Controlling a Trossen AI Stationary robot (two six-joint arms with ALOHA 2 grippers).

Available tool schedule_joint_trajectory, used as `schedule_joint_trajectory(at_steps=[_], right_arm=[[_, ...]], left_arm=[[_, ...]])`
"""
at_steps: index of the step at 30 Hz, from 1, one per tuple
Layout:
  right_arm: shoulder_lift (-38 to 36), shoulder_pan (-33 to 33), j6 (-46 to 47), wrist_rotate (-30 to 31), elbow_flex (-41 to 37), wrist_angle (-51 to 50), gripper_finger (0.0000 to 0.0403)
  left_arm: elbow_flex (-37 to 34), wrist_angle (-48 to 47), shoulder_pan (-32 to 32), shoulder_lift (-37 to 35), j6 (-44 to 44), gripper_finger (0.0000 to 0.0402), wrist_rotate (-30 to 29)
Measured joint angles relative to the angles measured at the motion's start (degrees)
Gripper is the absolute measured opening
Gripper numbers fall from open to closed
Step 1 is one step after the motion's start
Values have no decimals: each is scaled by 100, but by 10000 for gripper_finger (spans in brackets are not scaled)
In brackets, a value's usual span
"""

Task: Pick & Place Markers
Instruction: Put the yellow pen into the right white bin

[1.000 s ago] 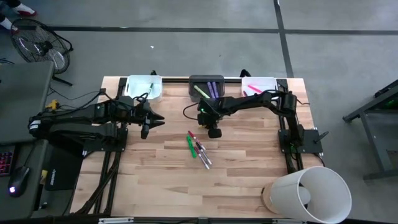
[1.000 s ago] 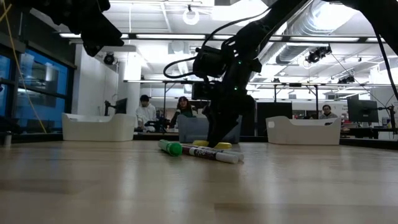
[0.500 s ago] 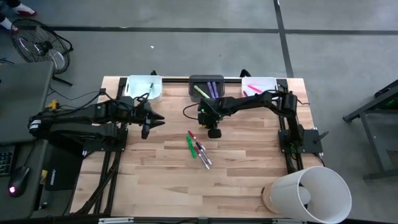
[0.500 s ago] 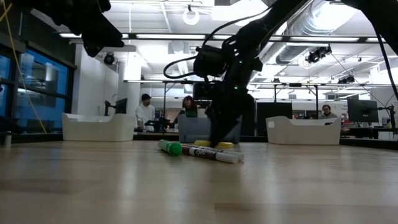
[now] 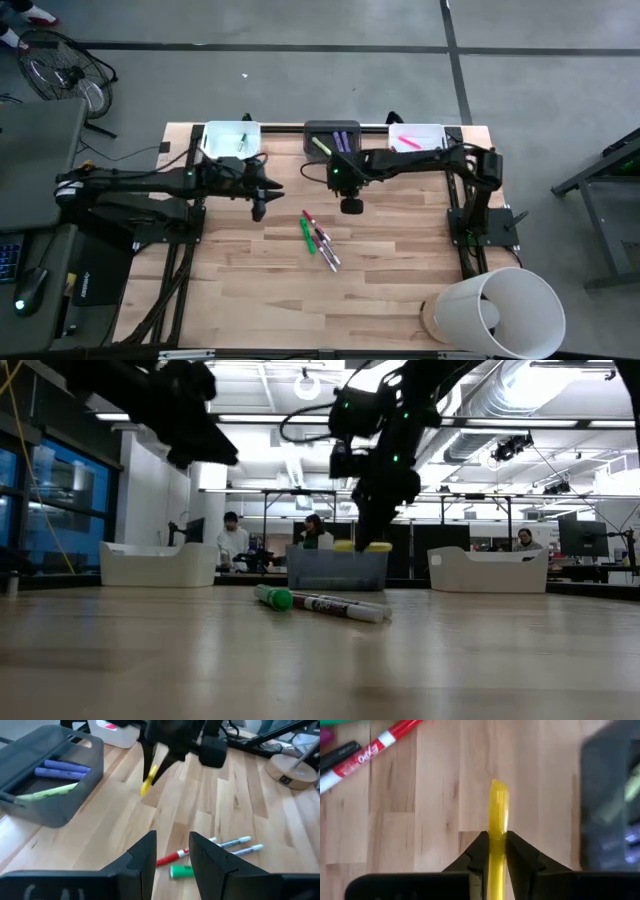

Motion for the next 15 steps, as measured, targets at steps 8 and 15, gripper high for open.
schedule_joint_trajectory(at_steps=[8, 15], right_arm=[[-660, 7, 269, 23, 7, -475, 42], [-1258, -137, 443, 458, 11, -1106, 38]], left_arm=[[-2, 1671, 4, 1209, 289, 113, 287], [-2, 2204, 7, 1709, 267, 113, 302]])
